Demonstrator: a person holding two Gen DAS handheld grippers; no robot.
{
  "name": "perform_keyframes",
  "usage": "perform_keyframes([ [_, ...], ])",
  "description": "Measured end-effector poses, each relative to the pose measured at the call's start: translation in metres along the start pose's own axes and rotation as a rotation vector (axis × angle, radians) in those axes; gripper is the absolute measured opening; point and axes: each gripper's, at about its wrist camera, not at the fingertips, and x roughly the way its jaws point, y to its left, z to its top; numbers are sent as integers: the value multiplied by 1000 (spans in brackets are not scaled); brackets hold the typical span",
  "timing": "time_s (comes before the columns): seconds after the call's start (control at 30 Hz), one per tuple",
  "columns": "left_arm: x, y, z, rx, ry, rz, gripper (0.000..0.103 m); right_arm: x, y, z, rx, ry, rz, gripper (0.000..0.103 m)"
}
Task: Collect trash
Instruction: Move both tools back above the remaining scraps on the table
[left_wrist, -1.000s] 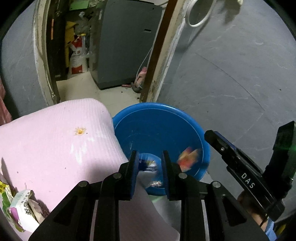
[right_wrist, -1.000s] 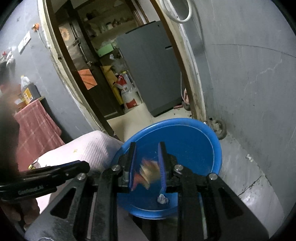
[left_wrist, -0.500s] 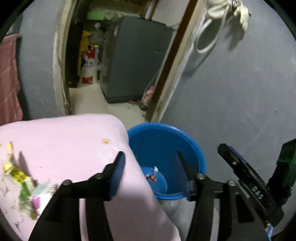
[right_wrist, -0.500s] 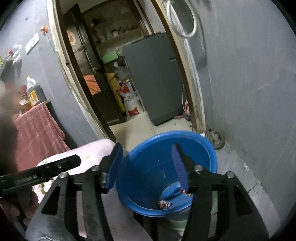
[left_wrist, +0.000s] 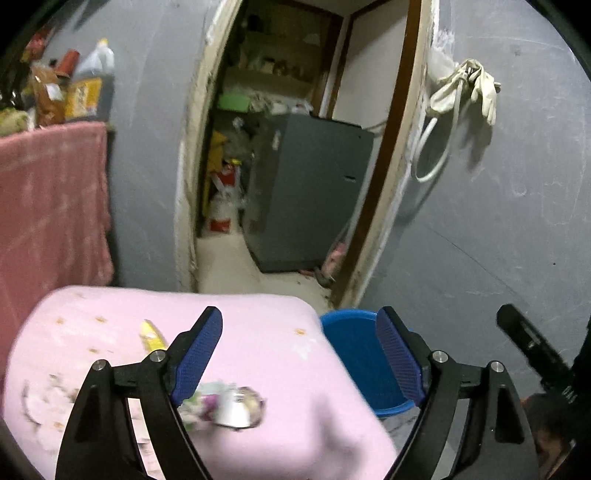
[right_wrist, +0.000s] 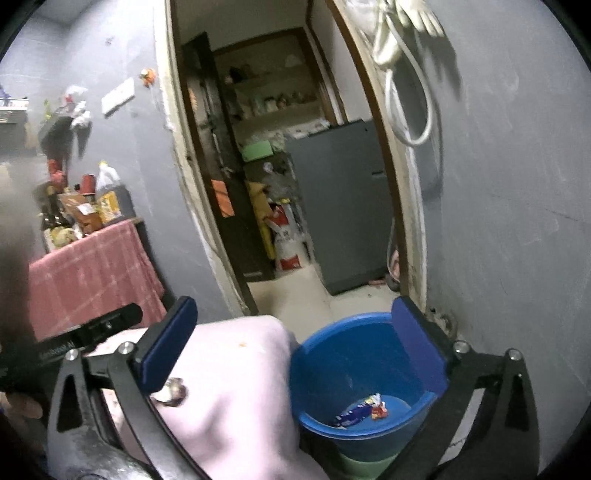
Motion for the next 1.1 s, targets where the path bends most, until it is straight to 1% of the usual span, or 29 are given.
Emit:
perform_keyframes([
  [0.17,-31,10,-5,20,-63,44,83,-15,28,0,-32,-47,20,103],
  [0.23,-46,16,-8,17,-88,65,97,-21,40,-2,-42,-59,30,103],
  [0.37,-72,29,-12,-3,-139,82,97,-30,63,-6,-59,-67,54,103],
  [0.63,-123,56,-21,-14,-209,171,99,-53,105,-12,-123,-131,100,103],
  [0.83,-150,70,-30,-8,-233,245,100,-62,130,-18,-154,-144,131,103],
  [1.1,-178,86,-38,-5,-263,301,100,-67,154,-26,-160,-136,163,103],
])
